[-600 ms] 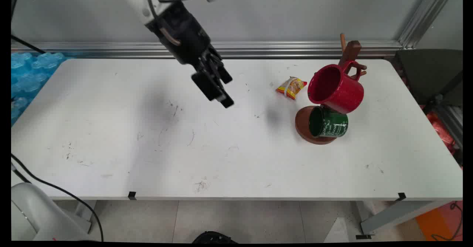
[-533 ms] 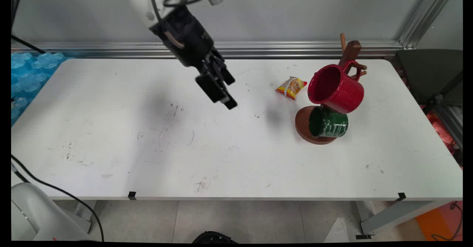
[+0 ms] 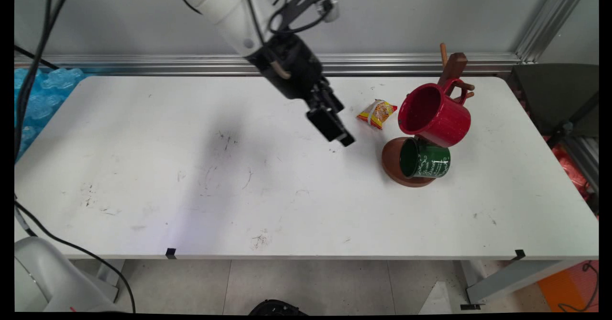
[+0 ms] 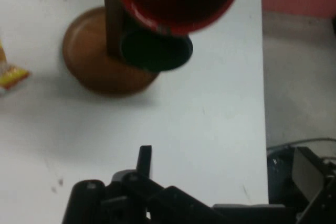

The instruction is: Pick up the red mug from the rack

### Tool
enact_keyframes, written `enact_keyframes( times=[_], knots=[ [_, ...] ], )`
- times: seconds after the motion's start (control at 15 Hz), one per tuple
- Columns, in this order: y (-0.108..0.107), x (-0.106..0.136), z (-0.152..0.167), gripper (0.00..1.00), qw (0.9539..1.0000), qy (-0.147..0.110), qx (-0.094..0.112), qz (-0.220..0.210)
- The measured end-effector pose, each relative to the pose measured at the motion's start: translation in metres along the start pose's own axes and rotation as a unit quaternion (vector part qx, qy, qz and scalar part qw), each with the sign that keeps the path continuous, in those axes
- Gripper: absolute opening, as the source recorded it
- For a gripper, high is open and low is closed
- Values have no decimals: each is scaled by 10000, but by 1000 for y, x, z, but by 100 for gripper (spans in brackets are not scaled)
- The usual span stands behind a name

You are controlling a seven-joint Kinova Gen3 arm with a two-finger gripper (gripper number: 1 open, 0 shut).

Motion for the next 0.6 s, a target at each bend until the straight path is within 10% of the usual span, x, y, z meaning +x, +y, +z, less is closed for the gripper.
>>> enact_keyframes(
  times=[0.6],
  knots=[
    [30,62,19,100,9985,442,325,-88]
  ],
)
